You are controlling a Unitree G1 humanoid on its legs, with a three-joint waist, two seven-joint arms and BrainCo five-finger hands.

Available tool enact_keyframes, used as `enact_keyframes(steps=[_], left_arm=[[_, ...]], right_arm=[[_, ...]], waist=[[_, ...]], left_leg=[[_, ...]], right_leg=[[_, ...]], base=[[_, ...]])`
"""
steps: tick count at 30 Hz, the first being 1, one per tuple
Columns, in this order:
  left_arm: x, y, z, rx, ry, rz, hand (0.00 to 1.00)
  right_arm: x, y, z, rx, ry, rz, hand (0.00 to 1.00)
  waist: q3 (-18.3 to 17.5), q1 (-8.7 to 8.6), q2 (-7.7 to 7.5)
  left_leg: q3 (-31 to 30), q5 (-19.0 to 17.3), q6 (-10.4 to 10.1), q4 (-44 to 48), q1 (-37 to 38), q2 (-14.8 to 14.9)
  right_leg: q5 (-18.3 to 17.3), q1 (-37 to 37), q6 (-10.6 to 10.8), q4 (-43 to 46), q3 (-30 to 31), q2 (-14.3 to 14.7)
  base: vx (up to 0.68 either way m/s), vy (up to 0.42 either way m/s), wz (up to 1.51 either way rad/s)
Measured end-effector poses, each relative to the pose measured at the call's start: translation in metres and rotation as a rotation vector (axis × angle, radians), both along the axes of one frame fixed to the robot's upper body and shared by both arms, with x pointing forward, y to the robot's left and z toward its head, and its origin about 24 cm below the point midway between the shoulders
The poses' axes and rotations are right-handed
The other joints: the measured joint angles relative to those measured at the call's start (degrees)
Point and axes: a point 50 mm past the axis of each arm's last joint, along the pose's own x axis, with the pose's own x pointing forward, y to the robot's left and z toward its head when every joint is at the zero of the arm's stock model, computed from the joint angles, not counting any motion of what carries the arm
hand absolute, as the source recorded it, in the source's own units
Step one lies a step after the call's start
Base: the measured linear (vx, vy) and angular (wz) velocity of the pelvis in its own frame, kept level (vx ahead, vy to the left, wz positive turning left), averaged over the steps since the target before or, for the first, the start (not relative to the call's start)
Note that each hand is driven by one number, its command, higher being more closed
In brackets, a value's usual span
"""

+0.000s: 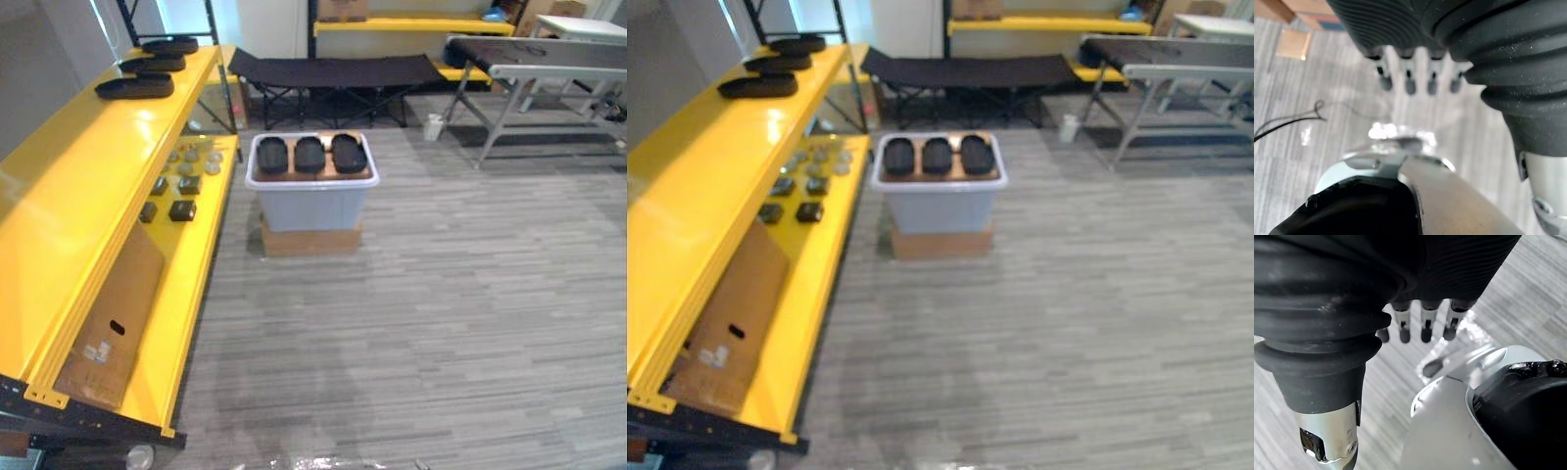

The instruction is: Walk over and take plastic housings, then place them on the shelf

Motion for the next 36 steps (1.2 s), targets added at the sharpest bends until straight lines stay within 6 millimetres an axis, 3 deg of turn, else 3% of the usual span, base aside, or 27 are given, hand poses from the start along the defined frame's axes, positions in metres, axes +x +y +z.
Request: enact_keyframes(steps=[3,5,7,8,10,13,15,19,20,21,23,25,26,27,28,30,32,34,35,36], left_arm=[[0.001,0.000,0.000,0.003,-0.003,0.000,0.00],[0.001,0.003,0.001,0.013,-0.010,-0.003,0.00],[0.002,0.007,0.002,0.025,-0.021,-0.007,0.00],[0.003,0.007,0.002,0.026,-0.021,-0.009,0.00],[0.006,0.008,0.002,0.030,-0.034,-0.016,0.00],[0.021,0.009,0.005,0.037,-0.069,-0.028,0.00],[0.031,0.009,0.006,0.038,-0.091,-0.037,0.00],[0.037,0.006,0.007,0.023,-0.104,-0.022,0.00],[0.037,0.005,0.006,0.016,-0.104,-0.014,0.00],[0.037,0.004,0.006,0.010,-0.104,-0.014,0.00],[0.037,0.004,0.006,0.001,-0.107,-0.013,0.00],[0.030,0.000,0.005,-0.017,-0.098,0.030,0.00],[0.027,-0.001,0.004,-0.025,-0.096,0.079,0.00],[0.023,-0.003,0.003,-0.036,-0.089,0.123,0.00],[0.023,-0.008,0.002,-0.053,-0.083,0.171,0.00],[0.021,-0.015,0.001,-0.075,-0.087,0.226,0.00],[0.021,-0.014,0.002,-0.075,-0.103,0.237,0.00],[0.027,-0.014,0.004,-0.063,-0.162,0.202,0.00],[0.027,-0.014,0.004,-0.059,-0.164,0.196,0.00],[0.025,-0.013,0.004,-0.050,-0.167,0.189,0.00]], right_arm=[[0.000,-0.001,0.000,-0.015,0.011,-0.012,0.00],[-0.002,0.002,-0.001,-0.005,0.013,-0.031,0.00],[-0.002,0.004,-0.001,0.005,0.003,-0.050,0.00],[-0.003,0.003,-0.001,0.002,-0.001,-0.061,0.00],[-0.001,0.003,-0.001,-0.001,-0.009,-0.069,0.00],[-0.002,0.005,-0.001,0.004,-0.008,-0.073,0.00],[-0.006,0.004,-0.001,0.004,0.000,-0.077,0.00],[-0.017,0.003,-0.002,0.000,0.032,-0.062,0.00],[-0.025,0.005,-0.002,0.008,0.048,-0.049,0.00],[-0.030,0.006,-0.003,0.013,0.061,-0.057,0.00],[-0.035,0.008,-0.003,0.018,0.076,-0.058,0.00],[-0.036,0.004,-0.002,0.009,0.081,-0.053,0.00],[-0.034,0.001,-0.002,-0.001,0.083,-0.039,0.00],[-0.026,-0.001,-0.002,-0.009,0.069,-0.003,0.00],[-0.016,-0.015,0.001,-0.056,0.049,0.052,0.00],[-0.011,-0.025,0.003,-0.096,0.050,0.067,0.00],[-0.003,-0.029,0.004,-0.123,0.024,0.067,0.00],[0.032,-0.035,0.010,-0.162,-0.088,0.072,0.00],[0.042,-0.036,0.013,-0.172,-0.118,0.076,0.00],[0.059,-0.037,0.017,-0.183,-0.167,0.081,0.00]], waist=[[0.2,0.02,-0.12],[0.4,0.03,-0.99],[1.2,-0.08,-2.22],[1.4,-0.04,-2.31],[2.3,-0.25,-1.21],[3.0,-0.34,-1.04],[3.3,-0.84,-0.62],[4.0,-1.87,0.06],[4.2,-1.89,0.17],[4.2,-1.93,0.16],[4.2,-2.07,0.15],[4.1,-2.94,1.17],[3.8,-2.74,1.38],[3.0,-2.78,2.11],[4.2,-3.06,4.73],[5.6,-2.56,6.81],[6.2,-1.42,6.18],[6.6,1.16,5.47],[6.7,1.58,5.30],[6.9,2.12,4.91]], left_leg=[[-0.4,-0.4,0.8,0.1,-0.1,-0.8],[-0.6,-1.1,2.0,0.4,-0.2,-2.1],[-0.7,-3.1,4.5,2.5,-0.9,-3.7],[-0.8,-3.2,4.7,2.6,-0.9,-3.9],[-1.1,-3.8,5.3,3.1,-0.8,-3.4],[-2.3,-5.0,5.0,4.4,-1.2,-0.9],[-3.4,-5.6,4.0,4.7,-1.6,0.2],[-3.5,-7.4,1.0,4.8,2.0,0.6],[-3.4,-9.0,-1.5,5.8,3.7,1.0],[-3.4,-10.1,-2.7,6.6,4.8,1.2],[-3.5,-13.3,-4.2,9.1,6.4,2.3],[-3.6,-18.4,-5.0,13.1,6.9,4.9],[-3.8,-19.5,-6.6,20.6,4.8,6.7],[-3.6,-18.7,-7.5,35.5,-2.4,10.3],[-3.5,-16.8,-6.7,54.5,-10.5,16.1],[-3.9,-17.3,-5.6,68.0,-15.5,19.9],[-6.0,-18.1,-4.6,67.9,-20.4,16.7],[-6.3,-17.9,-4.5,52.2,-25.7,9.1],[-6.5,-17.5,-4.3,47.4,-26.9,7.5],[-6.7,-14.5,-3.9,37.0,-27.3,4.8]], right_leg=[[-3.4,-2.4,0.6,4.9,-0.6,-1.6],[-6.3,-4.4,2.5,10.3,-1.3,-4.2],[-7.7,-6.4,5.2,16.8,-1.0,-7.4],[-7.4,-7.4,5.2,19.0,-0.8,-7.7],[-6.1,-12.3,2.6,27.2,0.8,-7.8],[-9.7,-15.4,0.2,27.0,3.8,-3.2],[-9.7,-18.1,0.0,25.3,4.3,-0.7],[-8.9,-22.4,0.3,22.9,4.9,0.4],[-7.4,-22.8,-1.1,21.7,4.8,0.3],[-6.2,-23.0,-1.8,21.4,4.8,0.3],[-5.7,-23.2,-2.5,22.5,4.8,0.3],[-5.8,-24.3,-4.3,27.6,3.9,1.3],[-8.5,-24.2,-5.4,29.0,3.6,2.4],[-9.4,-23.2,-6.0,27.9,3.3,3.9],[-10.0,-19.4,-6.9,25.0,3.1,7.2],[-10.5,-12.6,-8.2,21.1,3.0,9.6],[-10.8,-5.8,-8.7,16.9,3.2,9.2],[-10.5,-0.8,-8.2,12.4,6.2,7.9],[-10.5,0.1,-8.2,11.5,6.8,7.5],[-10.5,1.5,-8.0,10.0,8.1,7.0]], base=[[-0.08,0.026,0.12],[-0.01,0.099,0.18],[0.06,0.136,0.06],[0.06,0.120,0.00],[0.10,0.127,0.00],[0.14,0.059,0.11],[0.23,0.041,0.26],[0.30,0.011,0.15],[0.32,-0.049,0.16],[0.33,-0.074,0.23],[0.37,-0.163,0.31],[0.41,-0.247,0.22],[0.44,-0.331,-0.15],[0.68,-0.459,-0.16],[0.48,-0.347,-0.14],[0.49,-0.211,-0.05],[0.49,-0.161,-0.15],[0.45,-0.057,-0.60],[0.49,0.045,-0.69],[0.31,0.068,-0.59]])
